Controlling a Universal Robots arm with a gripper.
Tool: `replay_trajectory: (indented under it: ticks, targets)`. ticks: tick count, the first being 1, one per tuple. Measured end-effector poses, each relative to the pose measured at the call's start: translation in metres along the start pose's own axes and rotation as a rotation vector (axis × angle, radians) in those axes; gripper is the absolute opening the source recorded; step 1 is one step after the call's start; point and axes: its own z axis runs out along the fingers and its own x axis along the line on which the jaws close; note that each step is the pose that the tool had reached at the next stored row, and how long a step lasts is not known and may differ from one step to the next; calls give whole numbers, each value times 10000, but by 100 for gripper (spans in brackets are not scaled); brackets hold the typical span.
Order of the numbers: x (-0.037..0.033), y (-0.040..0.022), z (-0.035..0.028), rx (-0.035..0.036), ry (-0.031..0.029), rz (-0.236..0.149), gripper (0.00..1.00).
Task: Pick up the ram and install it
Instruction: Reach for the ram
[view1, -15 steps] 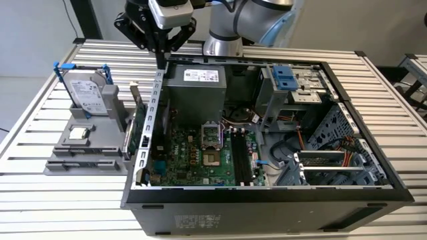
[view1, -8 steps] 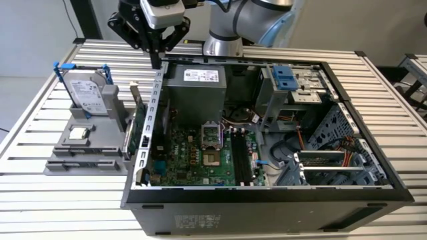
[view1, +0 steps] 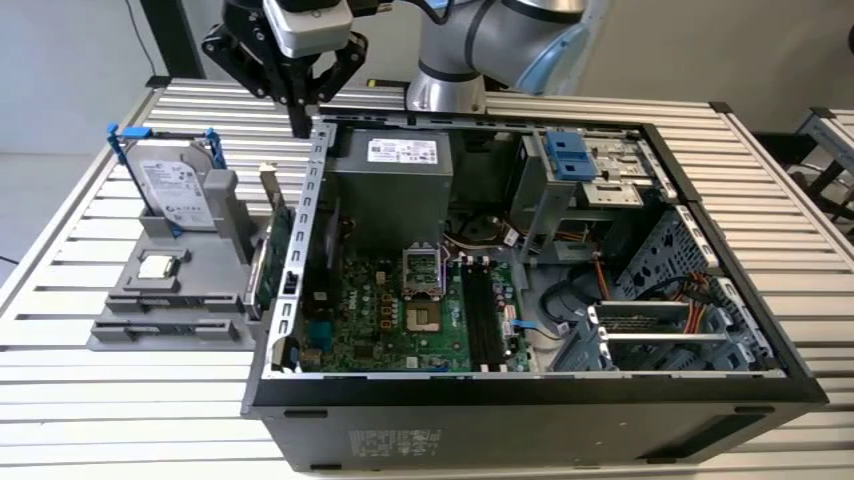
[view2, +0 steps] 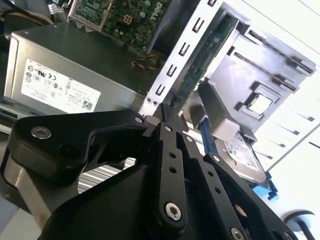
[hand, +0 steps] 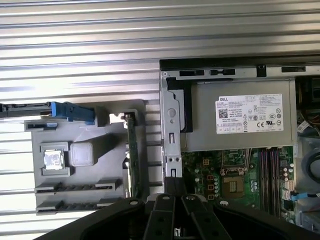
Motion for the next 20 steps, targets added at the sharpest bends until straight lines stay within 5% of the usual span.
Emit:
replay_trajectory:
  ticks: [20]
  targets:
    - [194,-14,0,0,0,0,0]
